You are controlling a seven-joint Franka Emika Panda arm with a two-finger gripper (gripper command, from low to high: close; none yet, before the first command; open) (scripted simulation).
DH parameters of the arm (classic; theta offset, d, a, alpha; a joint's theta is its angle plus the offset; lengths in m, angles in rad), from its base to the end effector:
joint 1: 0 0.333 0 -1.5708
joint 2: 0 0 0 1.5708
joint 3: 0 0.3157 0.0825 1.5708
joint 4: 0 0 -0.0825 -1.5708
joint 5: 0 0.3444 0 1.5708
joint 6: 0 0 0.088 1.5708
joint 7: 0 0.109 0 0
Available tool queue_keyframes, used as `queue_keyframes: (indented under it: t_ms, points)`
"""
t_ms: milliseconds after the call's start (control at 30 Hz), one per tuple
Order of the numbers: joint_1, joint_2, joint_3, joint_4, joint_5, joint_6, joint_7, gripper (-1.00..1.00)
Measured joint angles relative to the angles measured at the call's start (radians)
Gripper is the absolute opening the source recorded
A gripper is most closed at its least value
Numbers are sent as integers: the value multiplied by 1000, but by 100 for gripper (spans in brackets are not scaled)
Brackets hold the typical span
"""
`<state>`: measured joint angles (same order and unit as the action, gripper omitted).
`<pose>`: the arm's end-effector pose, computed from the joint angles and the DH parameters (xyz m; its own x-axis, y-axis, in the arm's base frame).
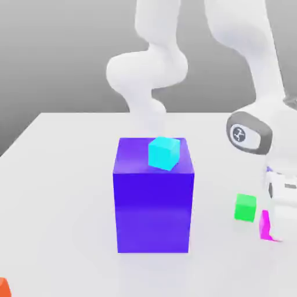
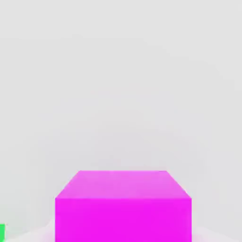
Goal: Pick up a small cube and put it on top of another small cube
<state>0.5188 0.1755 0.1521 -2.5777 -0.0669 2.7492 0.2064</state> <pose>0.3348 0.2712 0.2335 0.8658 0.5004 -0.0013 0.5004 -0.8658 -0.0007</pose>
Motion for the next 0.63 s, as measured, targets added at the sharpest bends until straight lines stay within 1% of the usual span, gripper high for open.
queue_keyframes:
  t_ms: [133,300,400,533,567,633]
  points:
    - [37,-146,36,-114,59,-29,54,-100]
    - [101,-322,58,-257,139,-60,122,-100]
    - [99,-270,67,-276,124,11,153,-100]
    - [95,-131,45,-273,27,144,224,-100]
    - [99,-108,37,-272,7,165,239,100]
    - [99,-108,37,-272,7,165,239,100]
